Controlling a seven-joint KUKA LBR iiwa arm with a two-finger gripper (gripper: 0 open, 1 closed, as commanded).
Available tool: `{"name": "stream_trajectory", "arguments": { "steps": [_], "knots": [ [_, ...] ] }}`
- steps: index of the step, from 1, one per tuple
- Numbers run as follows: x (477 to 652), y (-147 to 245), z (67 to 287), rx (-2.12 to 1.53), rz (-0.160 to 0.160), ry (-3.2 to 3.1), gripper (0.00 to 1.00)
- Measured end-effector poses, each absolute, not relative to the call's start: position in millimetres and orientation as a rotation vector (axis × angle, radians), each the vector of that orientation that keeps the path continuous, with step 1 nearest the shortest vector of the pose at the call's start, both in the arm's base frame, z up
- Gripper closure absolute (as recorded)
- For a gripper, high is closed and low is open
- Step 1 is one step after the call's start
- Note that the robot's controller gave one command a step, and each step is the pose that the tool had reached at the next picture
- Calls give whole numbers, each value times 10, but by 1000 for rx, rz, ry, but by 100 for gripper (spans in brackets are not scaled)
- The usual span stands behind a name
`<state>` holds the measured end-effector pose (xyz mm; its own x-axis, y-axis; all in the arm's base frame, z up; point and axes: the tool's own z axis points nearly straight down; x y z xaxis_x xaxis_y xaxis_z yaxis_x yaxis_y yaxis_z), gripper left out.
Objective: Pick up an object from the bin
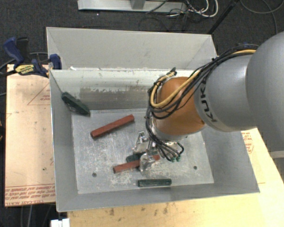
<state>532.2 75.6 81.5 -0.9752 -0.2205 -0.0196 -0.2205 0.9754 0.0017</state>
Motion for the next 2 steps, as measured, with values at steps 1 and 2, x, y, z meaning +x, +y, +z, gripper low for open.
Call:
{"name": "stream_trajectory", "arguments": {
  "steps": [1,2],
  "knots": [
    [5322,756,815,-346,6,3103,100],
    [5180,800,2408,-368,2,3111,100]
  ]
}}
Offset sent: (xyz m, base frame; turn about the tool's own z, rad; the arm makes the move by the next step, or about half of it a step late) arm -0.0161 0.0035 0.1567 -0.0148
